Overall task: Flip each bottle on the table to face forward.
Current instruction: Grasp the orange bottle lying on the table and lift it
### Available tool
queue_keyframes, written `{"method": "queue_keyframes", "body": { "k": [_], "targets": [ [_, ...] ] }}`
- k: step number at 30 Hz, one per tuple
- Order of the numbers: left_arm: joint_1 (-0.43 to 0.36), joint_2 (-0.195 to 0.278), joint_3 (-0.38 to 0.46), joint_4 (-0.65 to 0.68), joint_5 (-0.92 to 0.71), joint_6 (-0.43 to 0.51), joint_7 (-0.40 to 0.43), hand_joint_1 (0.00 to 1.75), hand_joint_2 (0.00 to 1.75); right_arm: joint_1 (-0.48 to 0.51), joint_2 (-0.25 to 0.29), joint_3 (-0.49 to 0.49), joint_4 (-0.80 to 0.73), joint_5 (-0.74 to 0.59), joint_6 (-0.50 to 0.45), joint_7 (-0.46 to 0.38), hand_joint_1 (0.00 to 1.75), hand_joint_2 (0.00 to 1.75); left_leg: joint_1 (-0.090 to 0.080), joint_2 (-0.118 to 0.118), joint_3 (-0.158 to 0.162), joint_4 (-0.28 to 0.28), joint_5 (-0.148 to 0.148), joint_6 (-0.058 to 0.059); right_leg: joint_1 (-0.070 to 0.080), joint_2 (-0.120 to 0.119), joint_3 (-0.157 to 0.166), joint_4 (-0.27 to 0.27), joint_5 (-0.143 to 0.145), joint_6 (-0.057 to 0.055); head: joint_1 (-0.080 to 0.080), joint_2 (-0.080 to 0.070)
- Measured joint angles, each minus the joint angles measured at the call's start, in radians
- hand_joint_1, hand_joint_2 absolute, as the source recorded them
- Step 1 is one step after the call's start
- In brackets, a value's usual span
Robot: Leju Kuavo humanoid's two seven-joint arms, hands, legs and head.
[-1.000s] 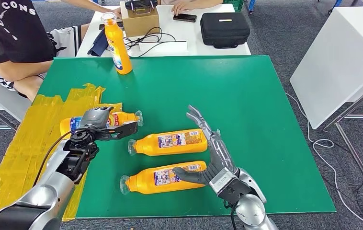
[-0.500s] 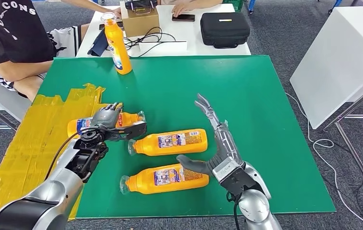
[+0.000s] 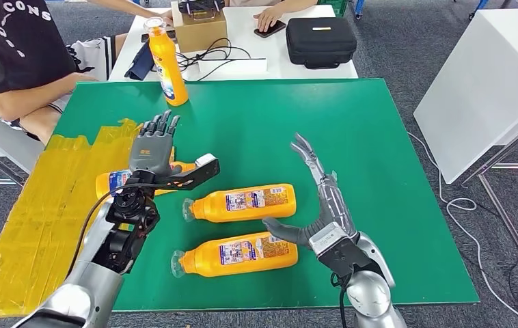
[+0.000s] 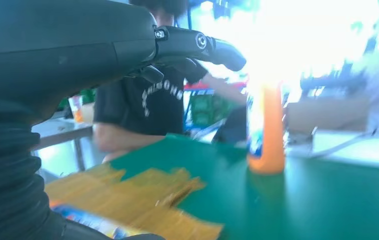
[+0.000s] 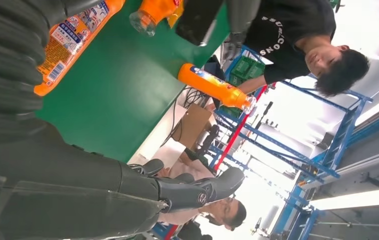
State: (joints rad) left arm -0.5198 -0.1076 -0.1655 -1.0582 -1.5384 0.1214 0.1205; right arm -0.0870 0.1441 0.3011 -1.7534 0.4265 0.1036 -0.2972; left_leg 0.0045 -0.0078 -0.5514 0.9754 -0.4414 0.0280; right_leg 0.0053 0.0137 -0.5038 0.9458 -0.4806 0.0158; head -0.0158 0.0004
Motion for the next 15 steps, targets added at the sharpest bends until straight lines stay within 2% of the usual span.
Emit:
{"method": "queue_keyframes", "body": {
  "k": [4,9,12,15],
  "targets": [
    [0.025,0.0,-0.011,-0.081,0.003,0.0,-0.002,0.0,1.75,0.002,0.001,-0.002,-0.001,0.001,0.0,0.0,0.0,1.75,0.0,0.0,0.0,0.0,0.0,0.0,0.0,0.0,0.0,0.0,0.0,0.0,0.0,0.0],
    [0.076,-0.001,-0.023,-0.211,0.088,0.074,-0.053,0.0,1.75,0.007,0.009,-0.013,-0.008,0.035,-0.01,-0.001,0.0,1.75,0.0,0.0,0.001,0.0,0.001,-0.001,0.0,0.0,0.0,0.001,0.0,0.0,0.0,0.0],
    [0.128,-0.002,-0.032,-0.328,0.337,0.073,-0.172,0.0,1.75,0.006,0.017,-0.029,-0.011,0.187,-0.083,0.025,0.0,1.75,0.0,0.0,0.0,0.0,0.001,-0.001,0.0,0.0,0.0,0.0,0.0,0.0,0.0,0.0],
    [0.194,-0.004,-0.042,-0.414,0.704,-0.016,-0.354,0.0,1.75,-0.003,0.022,-0.043,-0.01,0.438,-0.159,0.093,0.0,1.75,0.0,0.0,0.0,0.0,0.0,-0.001,0.0,0.0,0.0,0.0,0.0,0.0,0.0,0.0]
  ]
}}
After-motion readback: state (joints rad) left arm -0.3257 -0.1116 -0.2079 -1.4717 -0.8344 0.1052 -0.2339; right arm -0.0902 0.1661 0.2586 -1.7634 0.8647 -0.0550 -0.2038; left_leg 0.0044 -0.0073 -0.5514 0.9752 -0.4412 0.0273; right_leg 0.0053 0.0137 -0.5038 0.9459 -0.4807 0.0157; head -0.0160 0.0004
